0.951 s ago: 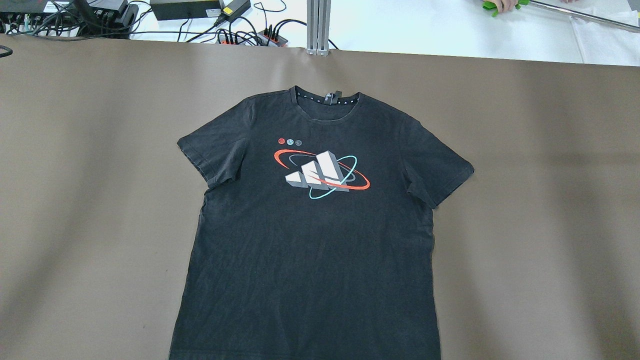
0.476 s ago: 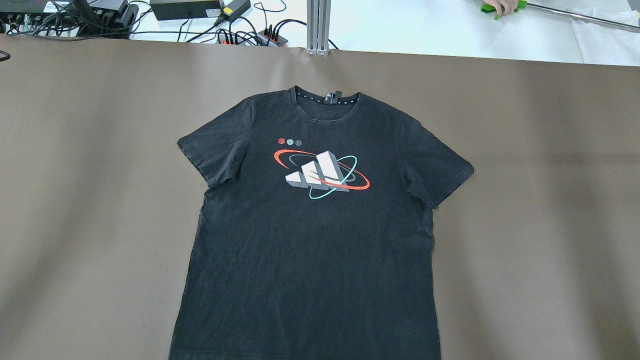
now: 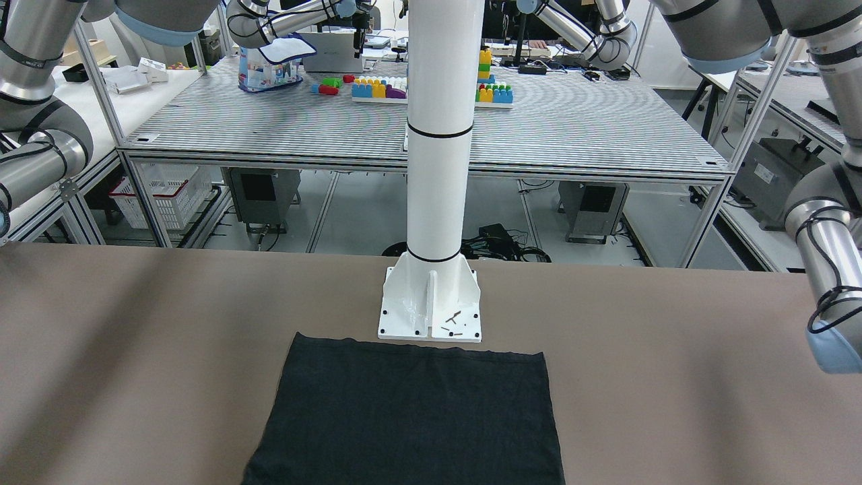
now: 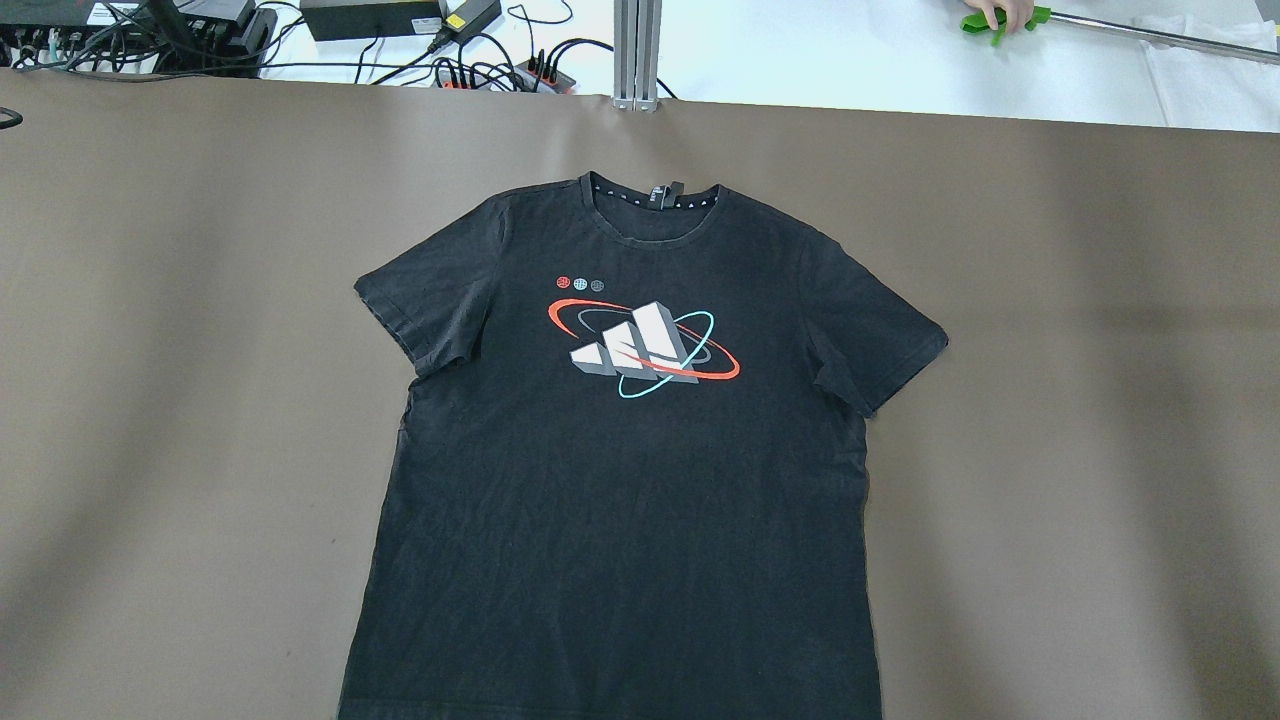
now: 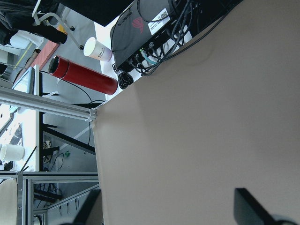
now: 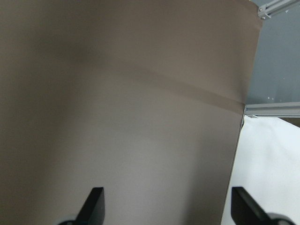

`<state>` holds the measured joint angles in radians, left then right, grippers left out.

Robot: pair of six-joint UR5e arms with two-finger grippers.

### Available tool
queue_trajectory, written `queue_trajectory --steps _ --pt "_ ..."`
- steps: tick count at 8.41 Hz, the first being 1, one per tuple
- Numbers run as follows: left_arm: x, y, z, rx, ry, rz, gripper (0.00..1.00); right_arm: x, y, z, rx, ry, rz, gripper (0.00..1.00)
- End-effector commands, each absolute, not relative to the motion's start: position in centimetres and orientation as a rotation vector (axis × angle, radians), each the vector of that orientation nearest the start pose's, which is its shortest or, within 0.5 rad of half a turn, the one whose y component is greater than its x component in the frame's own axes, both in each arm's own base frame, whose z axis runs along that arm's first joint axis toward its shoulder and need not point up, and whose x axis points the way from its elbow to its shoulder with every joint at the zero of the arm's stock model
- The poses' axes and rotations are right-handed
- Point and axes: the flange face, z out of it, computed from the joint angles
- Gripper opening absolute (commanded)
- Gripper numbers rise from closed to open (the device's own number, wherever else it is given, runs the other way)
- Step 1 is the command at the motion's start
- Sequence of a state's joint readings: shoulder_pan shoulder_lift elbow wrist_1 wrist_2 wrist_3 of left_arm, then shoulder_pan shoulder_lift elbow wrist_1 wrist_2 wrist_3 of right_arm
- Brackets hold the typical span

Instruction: Fold clothes

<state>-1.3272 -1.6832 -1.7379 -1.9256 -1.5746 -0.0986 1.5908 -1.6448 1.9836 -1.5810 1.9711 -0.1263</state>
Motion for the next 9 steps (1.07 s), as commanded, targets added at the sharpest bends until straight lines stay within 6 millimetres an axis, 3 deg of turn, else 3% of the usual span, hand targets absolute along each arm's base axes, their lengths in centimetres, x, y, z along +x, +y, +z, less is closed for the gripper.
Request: queue_trajectory --steps 1,4,7,9 --pt "0.6 -57.7 49.7 0.63 0.121 0.142 1.0 10.4 -45.8 51.3 0.352 -0.369 -0.174 0.95" --pt "0.8 -57.8 49.7 0.632 0.122 0.153 1.0 10.4 -45.8 51.6 0.348 -0.369 -0.172 0.95" --pt "1.2 -57.9 49.1 0.639 0.152 0.154 1.0 10.4 -46.2 53.7 0.307 -0.367 -0.165 0.95" --pt "1.7 -59.1 47.2 0.666 0.173 0.154 1.0 10.4 -47.6 54.4 0.291 -0.369 -0.152 0.95"
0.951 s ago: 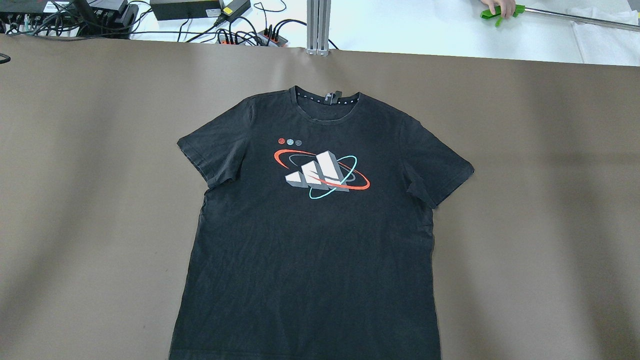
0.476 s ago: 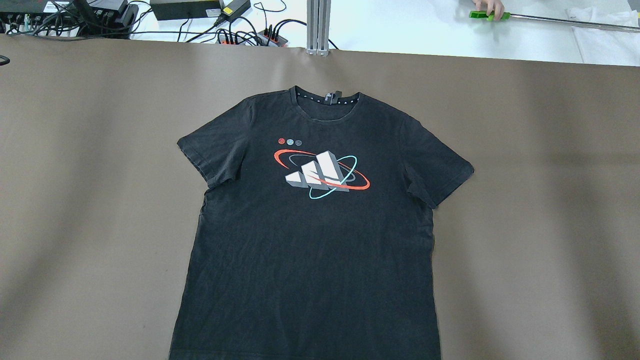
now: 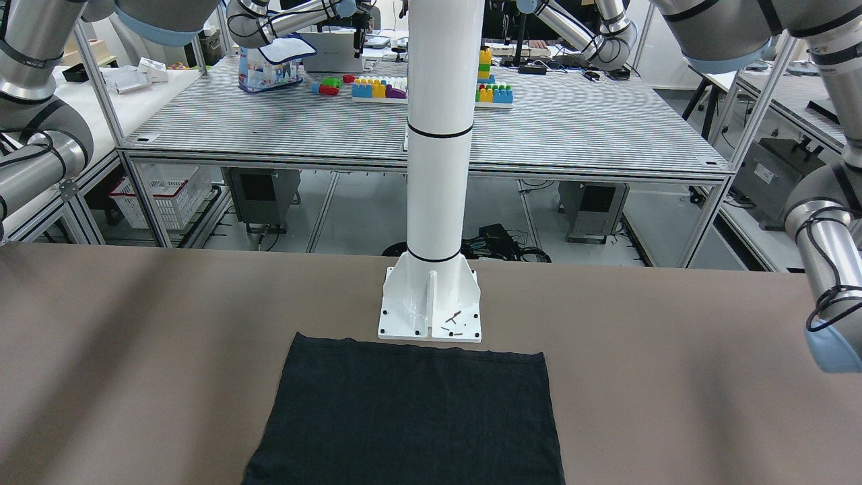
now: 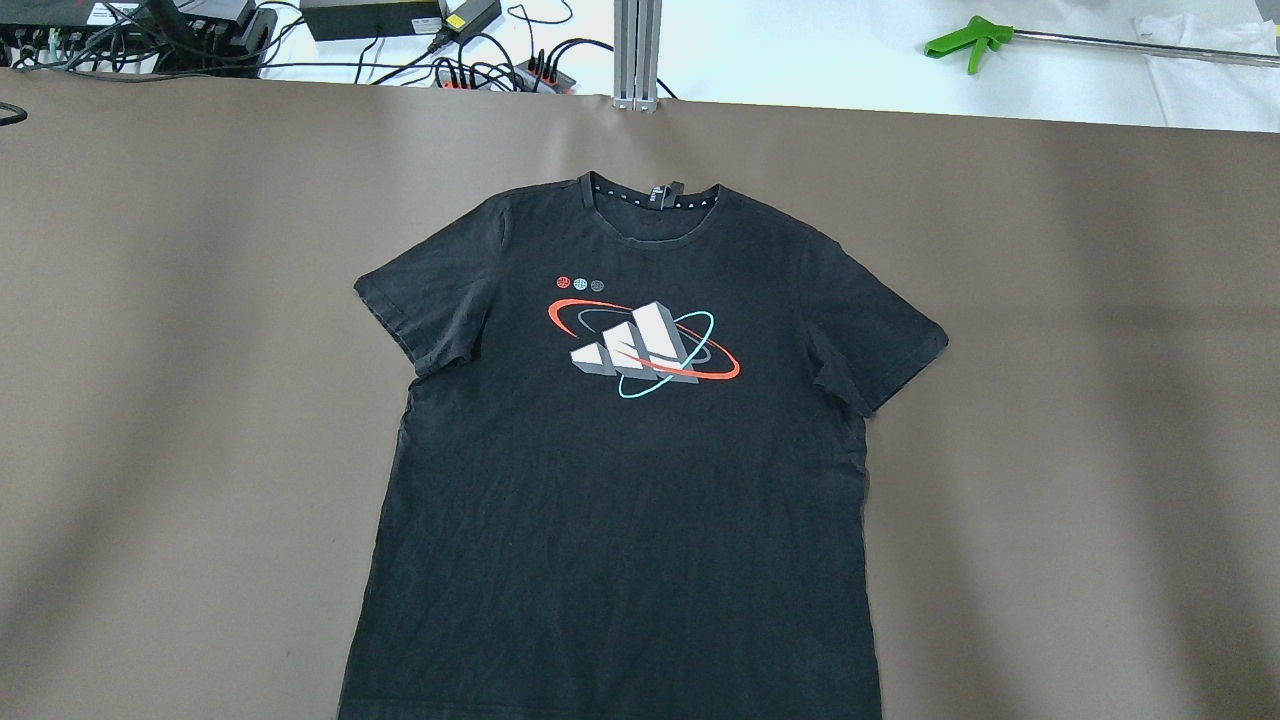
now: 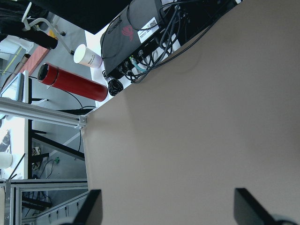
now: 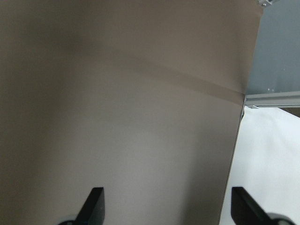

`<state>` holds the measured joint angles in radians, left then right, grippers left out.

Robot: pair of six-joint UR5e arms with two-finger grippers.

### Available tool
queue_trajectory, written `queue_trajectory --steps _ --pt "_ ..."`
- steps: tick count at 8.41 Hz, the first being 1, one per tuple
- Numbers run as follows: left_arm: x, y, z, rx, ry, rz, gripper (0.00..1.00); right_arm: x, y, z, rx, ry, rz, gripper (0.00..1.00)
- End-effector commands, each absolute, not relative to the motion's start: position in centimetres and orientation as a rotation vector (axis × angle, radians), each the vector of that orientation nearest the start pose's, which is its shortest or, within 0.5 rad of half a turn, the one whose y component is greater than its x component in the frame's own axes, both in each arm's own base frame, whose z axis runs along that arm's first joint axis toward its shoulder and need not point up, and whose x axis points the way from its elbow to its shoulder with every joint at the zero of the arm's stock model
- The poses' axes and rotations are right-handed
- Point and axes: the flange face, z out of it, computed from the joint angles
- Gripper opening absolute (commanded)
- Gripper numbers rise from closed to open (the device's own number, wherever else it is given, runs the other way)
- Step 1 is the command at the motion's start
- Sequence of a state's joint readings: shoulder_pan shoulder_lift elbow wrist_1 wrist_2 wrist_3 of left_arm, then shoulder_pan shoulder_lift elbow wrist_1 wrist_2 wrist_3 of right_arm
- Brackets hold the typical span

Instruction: Fold clothes

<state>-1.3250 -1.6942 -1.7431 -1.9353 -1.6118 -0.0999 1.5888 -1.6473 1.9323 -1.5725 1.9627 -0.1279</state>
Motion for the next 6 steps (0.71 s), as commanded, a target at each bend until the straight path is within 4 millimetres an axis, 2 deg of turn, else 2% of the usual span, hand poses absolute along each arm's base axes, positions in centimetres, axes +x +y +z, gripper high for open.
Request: queue_trajectory --steps 1,2,3,4,5,6 --pt "2.7 -59.7 46.5 0.666 0.215 0.123 1.0 10.2 -48.8 55.0 0.28 -0.372 -0.151 0.95" --pt "5.5 -59.6 46.4 0.653 0.267 0.149 1.0 10.0 -50.7 54.7 0.286 -0.375 -0.156 0.95" --pt "6.3 -59.7 45.5 0.662 0.295 0.124 1.0 9.3 -52.6 54.4 0.304 -0.377 -0.164 0.95" --pt "9.8 -60.1 43.6 0.642 0.421 0.068 1.0 8.4 -54.1 55.2 0.332 -0.385 -0.136 0.95" --pt "13.0 -60.2 42.9 0.599 0.506 -0.004 1.0 6.5 -55.3 56.7 0.369 -0.406 -0.097 0.95" --pt "15.2 -60.9 41.8 0.611 0.549 -0.022 1.0 4.7 -56.1 57.7 0.405 -0.432 -0.054 0.95"
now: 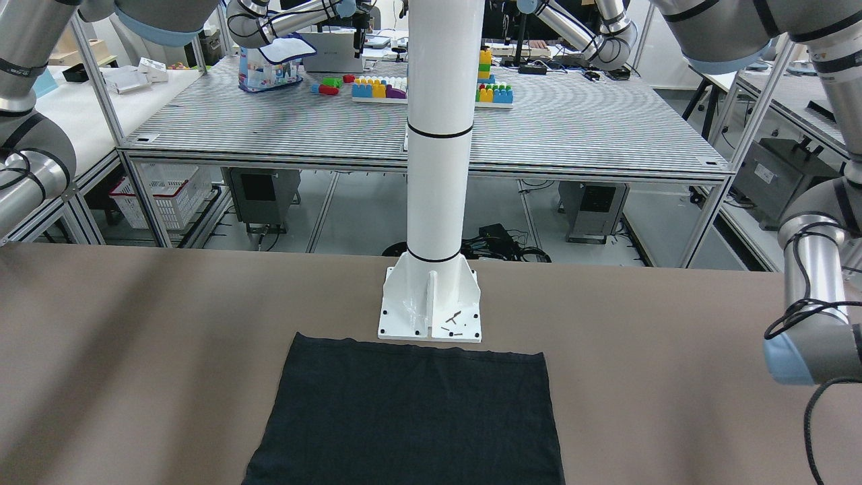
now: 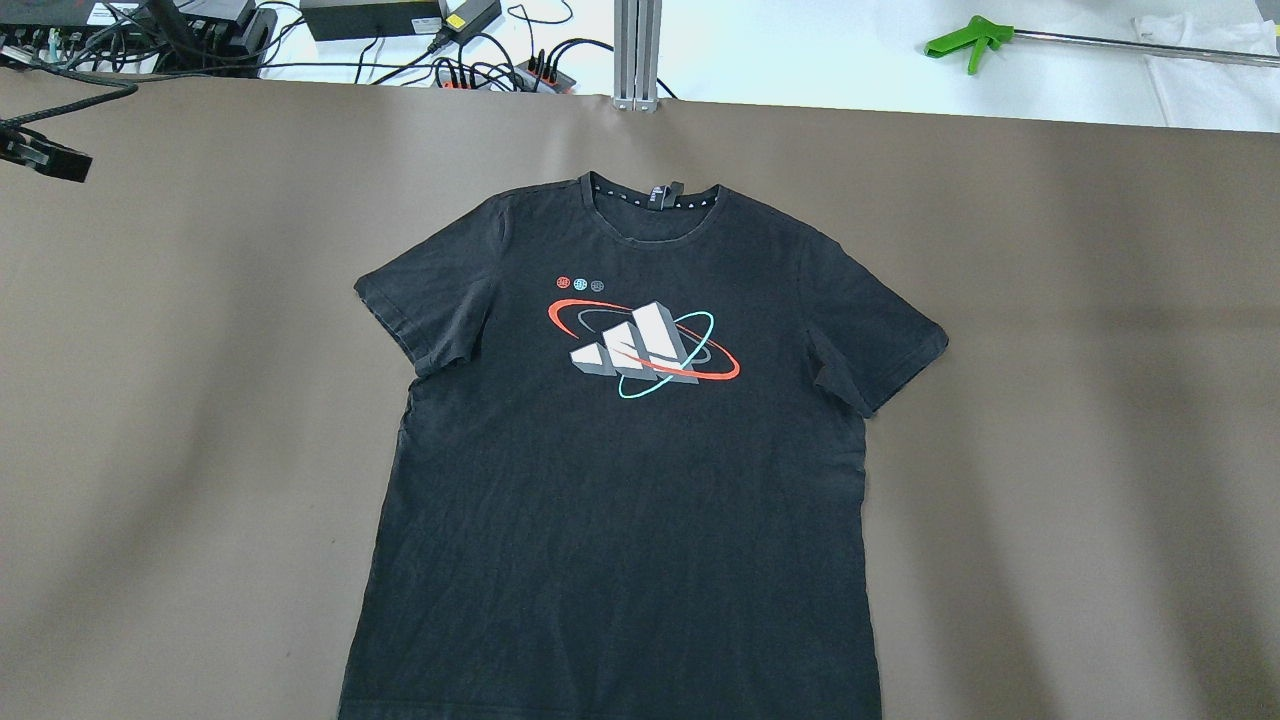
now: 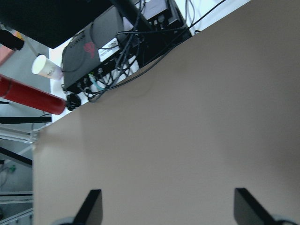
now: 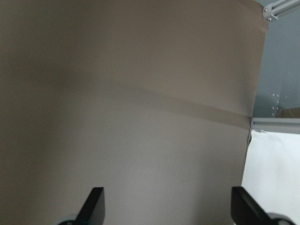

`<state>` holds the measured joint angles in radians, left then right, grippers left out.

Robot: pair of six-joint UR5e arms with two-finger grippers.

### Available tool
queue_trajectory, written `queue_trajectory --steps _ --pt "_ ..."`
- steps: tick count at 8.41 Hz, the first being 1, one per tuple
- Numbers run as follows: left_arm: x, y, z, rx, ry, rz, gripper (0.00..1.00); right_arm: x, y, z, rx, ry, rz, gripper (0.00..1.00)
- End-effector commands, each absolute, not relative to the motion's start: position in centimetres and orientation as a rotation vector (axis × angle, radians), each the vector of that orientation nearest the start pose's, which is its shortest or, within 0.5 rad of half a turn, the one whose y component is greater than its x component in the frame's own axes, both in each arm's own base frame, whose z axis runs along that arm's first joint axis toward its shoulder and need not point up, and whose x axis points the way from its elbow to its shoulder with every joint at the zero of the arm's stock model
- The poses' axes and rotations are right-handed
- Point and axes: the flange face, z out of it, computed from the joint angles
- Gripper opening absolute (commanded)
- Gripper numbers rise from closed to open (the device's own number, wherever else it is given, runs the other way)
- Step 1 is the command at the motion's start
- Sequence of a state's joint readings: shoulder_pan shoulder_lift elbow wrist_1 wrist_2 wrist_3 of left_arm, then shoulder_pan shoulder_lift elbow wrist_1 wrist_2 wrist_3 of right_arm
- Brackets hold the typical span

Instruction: Fold clothes

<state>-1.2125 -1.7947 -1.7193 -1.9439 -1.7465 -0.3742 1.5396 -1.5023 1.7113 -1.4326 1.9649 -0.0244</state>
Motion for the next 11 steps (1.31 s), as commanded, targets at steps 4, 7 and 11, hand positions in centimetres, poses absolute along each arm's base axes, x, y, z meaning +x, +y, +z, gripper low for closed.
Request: queue_trajectory --steps 4,7,11 --pt "24.2 -63.8 38.7 0.603 0.803 -0.079 1.0 -4.9 -58.1 54.7 0.436 -0.55 0.023 0.95" --pt "28.2 -63.2 35.8 0.567 0.879 -0.135 1.0 -10.6 -59.3 52.4 0.445 -0.68 0.021 0.95" --pt "30.4 -62.9 35.3 0.536 0.906 -0.163 1.0 -21.1 -59.9 51.9 0.476 -0.85 0.062 0.95"
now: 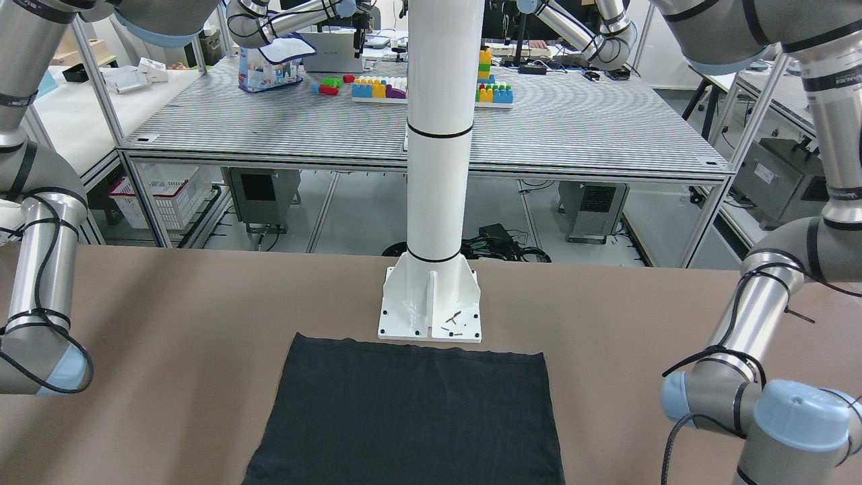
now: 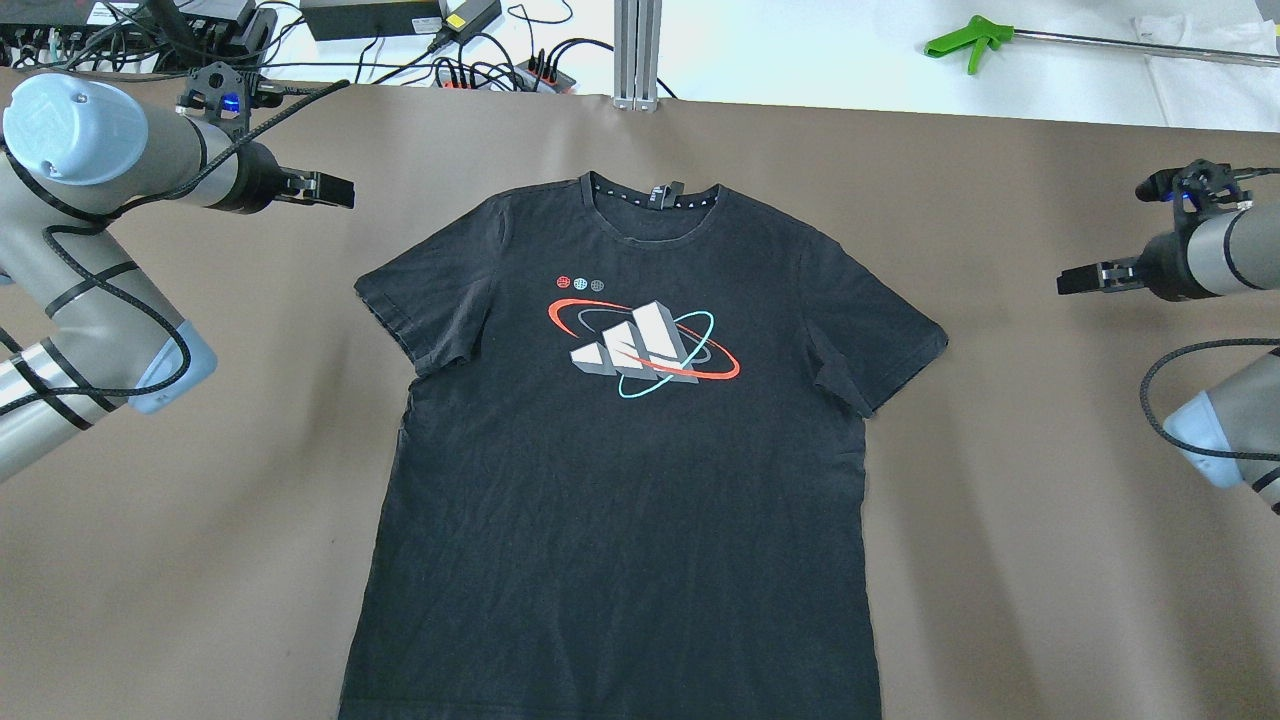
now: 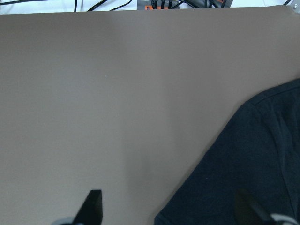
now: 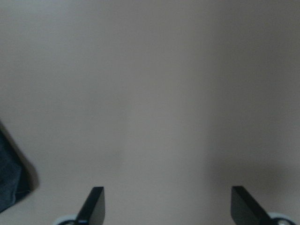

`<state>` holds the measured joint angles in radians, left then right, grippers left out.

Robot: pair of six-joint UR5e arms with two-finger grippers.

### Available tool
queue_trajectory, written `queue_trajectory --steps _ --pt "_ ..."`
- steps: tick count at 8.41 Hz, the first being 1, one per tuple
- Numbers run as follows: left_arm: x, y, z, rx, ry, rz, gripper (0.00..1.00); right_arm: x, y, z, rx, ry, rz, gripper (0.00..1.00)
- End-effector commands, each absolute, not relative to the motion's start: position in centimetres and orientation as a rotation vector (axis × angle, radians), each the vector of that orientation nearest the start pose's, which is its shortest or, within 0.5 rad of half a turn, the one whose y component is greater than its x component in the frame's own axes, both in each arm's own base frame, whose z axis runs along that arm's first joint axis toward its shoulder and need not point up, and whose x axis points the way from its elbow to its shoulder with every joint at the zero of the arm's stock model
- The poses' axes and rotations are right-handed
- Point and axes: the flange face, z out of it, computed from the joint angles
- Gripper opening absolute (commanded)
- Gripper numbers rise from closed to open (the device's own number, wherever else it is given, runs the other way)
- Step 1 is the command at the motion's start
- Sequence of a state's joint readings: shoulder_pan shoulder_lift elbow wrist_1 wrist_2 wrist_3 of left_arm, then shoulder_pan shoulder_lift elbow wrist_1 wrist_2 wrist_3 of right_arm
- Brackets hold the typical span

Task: Fold clothes
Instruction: 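Move both grippers in toward the shirt's sleeves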

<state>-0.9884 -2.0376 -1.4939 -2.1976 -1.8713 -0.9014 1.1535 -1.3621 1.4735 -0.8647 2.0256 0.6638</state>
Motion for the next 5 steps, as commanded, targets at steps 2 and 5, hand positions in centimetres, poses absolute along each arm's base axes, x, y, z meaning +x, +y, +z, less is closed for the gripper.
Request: queue_trajectory --steps 2,5 --pt "30.9 -62.9 34.8 0.539 0.909 -0.182 1.0 -25.6 -59.4 50.3 0.477 -0.863 0.09 0.95" --pt "31.0 -62.9 34.7 0.54 0.909 -0.178 1.0 -29.1 -58.7 49.7 0.496 -0.84 0.113 0.95"
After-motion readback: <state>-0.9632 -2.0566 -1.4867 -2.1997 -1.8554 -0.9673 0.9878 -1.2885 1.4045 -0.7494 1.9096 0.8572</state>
